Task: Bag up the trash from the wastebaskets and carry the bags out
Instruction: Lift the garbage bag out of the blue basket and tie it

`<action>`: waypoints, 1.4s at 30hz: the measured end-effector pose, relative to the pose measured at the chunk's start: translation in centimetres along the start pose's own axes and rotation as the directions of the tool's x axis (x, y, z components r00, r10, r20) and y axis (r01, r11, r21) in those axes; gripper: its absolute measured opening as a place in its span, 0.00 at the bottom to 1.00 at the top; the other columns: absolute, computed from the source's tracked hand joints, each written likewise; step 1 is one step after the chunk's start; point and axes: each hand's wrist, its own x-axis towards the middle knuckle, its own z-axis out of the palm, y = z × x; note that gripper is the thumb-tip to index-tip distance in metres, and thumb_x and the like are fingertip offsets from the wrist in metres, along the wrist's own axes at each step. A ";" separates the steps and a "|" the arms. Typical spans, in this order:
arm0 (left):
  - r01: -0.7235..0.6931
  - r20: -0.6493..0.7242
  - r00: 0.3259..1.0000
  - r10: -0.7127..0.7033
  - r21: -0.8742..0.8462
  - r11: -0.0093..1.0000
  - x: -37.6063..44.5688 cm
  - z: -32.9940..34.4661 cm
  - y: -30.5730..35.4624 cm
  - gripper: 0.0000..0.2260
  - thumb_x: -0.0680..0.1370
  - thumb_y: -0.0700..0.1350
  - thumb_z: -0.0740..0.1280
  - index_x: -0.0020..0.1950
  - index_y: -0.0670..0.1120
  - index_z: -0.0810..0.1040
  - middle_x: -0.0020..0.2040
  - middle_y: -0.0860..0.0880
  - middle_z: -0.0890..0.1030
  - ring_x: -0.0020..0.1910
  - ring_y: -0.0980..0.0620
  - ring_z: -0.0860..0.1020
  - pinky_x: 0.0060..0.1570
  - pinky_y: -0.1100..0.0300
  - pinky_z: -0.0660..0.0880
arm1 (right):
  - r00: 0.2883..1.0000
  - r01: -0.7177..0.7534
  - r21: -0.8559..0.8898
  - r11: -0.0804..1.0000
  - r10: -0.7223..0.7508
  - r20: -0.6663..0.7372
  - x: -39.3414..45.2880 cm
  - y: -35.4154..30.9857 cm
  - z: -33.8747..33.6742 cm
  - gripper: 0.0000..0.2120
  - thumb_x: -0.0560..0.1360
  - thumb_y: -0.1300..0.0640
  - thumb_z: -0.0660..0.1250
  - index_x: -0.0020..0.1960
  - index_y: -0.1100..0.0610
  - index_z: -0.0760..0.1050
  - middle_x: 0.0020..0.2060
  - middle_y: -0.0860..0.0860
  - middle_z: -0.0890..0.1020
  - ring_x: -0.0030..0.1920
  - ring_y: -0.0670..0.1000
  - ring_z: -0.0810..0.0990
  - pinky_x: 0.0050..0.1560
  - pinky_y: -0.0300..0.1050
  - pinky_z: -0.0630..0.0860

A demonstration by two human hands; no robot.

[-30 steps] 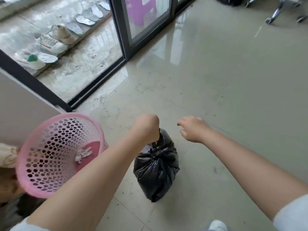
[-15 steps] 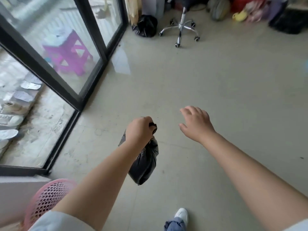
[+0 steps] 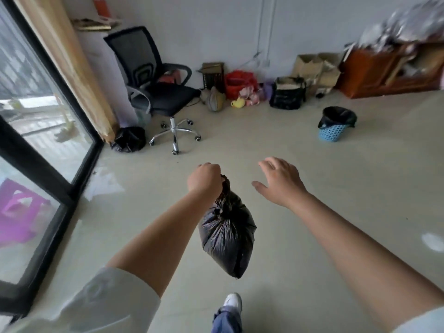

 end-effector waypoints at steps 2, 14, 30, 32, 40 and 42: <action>-0.047 0.019 0.999 0.046 0.012 0.999 4.7 -0.5 3.1 0.11 0.78 0.44 0.61 0.53 0.38 0.77 0.54 0.41 0.78 0.54 0.42 0.76 0.46 0.53 0.74 | 0.999 -0.036 -0.038 0.999 0.036 0.009 3.3 3.4 -1.5 0.25 0.75 0.46 0.58 0.67 0.58 0.63 0.68 0.56 0.66 0.68 0.56 0.64 0.66 0.52 0.61; -0.176 0.168 0.971 0.171 0.013 0.984 35.2 0.1 22.9 0.16 0.78 0.38 0.60 0.30 0.43 0.64 0.30 0.50 0.65 0.40 0.47 0.71 0.39 0.60 0.67 | 0.957 -0.290 -0.027 0.957 0.290 -0.017 26.6 26.7 -7.9 0.24 0.76 0.46 0.59 0.66 0.58 0.64 0.65 0.55 0.68 0.66 0.55 0.66 0.63 0.52 0.66; -0.087 0.225 0.971 0.078 0.031 0.996 74.9 6.1 45.9 0.06 0.78 0.38 0.60 0.50 0.40 0.76 0.45 0.45 0.76 0.51 0.44 0.78 0.41 0.58 0.70 | 0.974 -0.197 -0.116 0.973 0.208 0.088 59.3 61.2 -9.9 0.22 0.76 0.47 0.58 0.63 0.60 0.65 0.64 0.56 0.69 0.65 0.57 0.66 0.58 0.52 0.68; -0.059 0.231 0.972 0.052 0.026 0.998 80.2 7.3 47.8 0.05 0.78 0.38 0.60 0.46 0.42 0.75 0.40 0.47 0.73 0.47 0.44 0.77 0.41 0.59 0.70 | 0.978 -0.165 -0.138 0.977 0.180 0.107 63.7 64.9 -9.4 0.22 0.76 0.47 0.58 0.63 0.60 0.65 0.65 0.57 0.68 0.65 0.57 0.66 0.58 0.52 0.69; -0.016 0.308 0.951 0.022 -0.024 1.000 102.1 13.5 55.3 0.09 0.79 0.39 0.59 0.54 0.38 0.77 0.48 0.42 0.77 0.48 0.44 0.77 0.41 0.58 0.71 | 0.961 -0.176 -0.092 0.980 0.192 0.199 82.3 79.5 -6.7 0.21 0.76 0.49 0.57 0.63 0.60 0.66 0.63 0.57 0.70 0.64 0.57 0.67 0.61 0.52 0.69; 0.000 0.346 0.938 0.016 -0.044 0.999 106.0 15.1 57.4 0.09 0.79 0.39 0.59 0.53 0.38 0.77 0.47 0.43 0.77 0.51 0.43 0.78 0.42 0.57 0.71 | 0.953 -0.184 -0.075 0.980 0.196 0.231 85.8 82.9 -6.0 0.21 0.77 0.49 0.57 0.64 0.60 0.66 0.62 0.57 0.70 0.63 0.58 0.67 0.61 0.52 0.69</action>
